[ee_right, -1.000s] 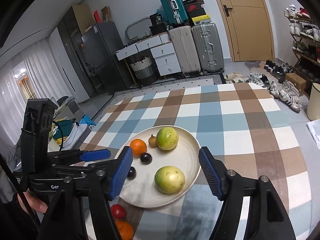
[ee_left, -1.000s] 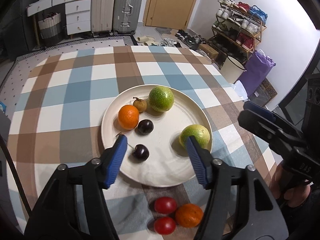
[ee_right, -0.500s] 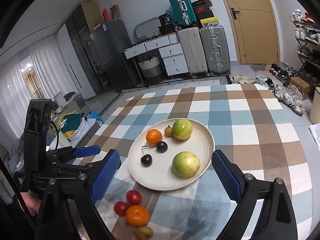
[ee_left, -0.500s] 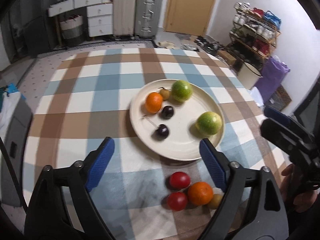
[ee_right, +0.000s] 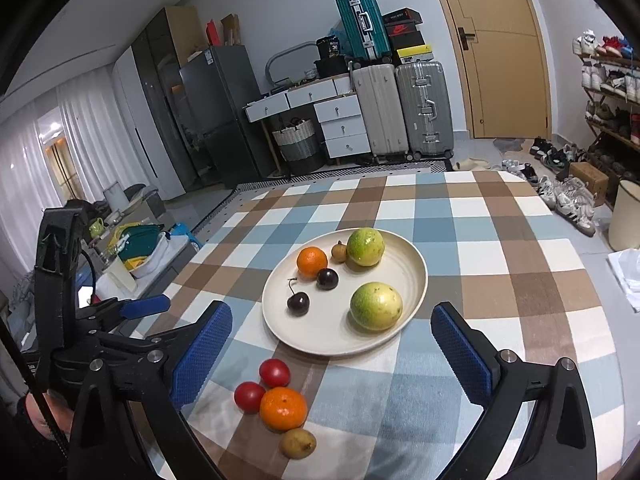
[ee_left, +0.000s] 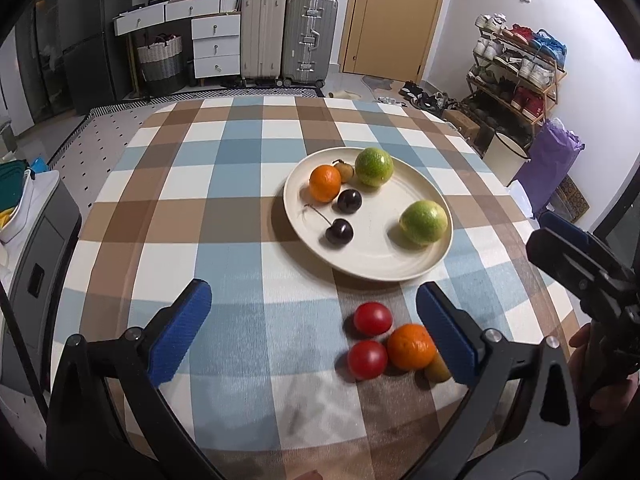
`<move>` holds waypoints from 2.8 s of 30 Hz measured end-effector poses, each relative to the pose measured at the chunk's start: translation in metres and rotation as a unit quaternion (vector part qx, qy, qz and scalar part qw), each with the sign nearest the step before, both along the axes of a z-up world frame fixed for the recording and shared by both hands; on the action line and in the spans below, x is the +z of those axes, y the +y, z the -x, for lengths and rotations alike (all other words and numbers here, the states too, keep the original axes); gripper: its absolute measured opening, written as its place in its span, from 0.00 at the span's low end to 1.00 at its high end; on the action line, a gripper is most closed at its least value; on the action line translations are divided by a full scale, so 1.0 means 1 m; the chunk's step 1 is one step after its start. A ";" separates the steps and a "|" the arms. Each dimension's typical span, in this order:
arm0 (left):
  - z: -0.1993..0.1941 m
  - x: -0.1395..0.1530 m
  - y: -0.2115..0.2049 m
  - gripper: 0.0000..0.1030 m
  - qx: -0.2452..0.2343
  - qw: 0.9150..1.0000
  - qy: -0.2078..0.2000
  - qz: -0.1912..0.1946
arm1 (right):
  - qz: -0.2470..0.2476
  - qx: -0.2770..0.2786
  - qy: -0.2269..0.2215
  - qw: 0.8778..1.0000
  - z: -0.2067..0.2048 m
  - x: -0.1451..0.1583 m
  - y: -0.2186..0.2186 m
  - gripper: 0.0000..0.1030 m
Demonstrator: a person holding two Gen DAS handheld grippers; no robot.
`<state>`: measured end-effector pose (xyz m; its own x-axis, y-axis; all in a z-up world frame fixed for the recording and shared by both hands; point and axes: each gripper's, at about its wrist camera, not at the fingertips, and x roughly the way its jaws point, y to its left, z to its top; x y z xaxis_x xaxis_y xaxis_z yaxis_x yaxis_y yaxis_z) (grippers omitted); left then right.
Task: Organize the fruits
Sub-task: 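Withdraw both tools from the plate back toward the remaining fruits, then lower the right tool onto the second brown pear and close on it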
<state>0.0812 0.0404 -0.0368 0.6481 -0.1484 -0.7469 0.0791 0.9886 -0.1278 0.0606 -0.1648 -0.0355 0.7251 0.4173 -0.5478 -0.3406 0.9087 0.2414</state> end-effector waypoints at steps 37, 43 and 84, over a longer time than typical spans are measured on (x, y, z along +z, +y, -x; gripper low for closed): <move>0.049 -0.026 0.007 0.99 0.003 1.000 0.010 0.003 | 0.038 0.044 0.041 0.997 0.065 -0.048 0.011 0.99; 0.048 -0.029 0.010 0.99 0.007 1.000 0.013 0.009 | 0.040 0.044 0.052 0.997 0.065 -0.055 0.008 0.99; 0.043 -0.054 0.026 0.99 0.019 0.998 0.045 0.028 | 0.054 0.084 0.129 0.987 0.033 -0.094 0.037 0.37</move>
<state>0.0383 0.0665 -0.0912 0.5843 -0.1685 -0.7938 0.0273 0.9817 -0.1882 0.0274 -0.1274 -0.1299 0.4820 0.4483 -0.7528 -0.4289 0.8699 0.2435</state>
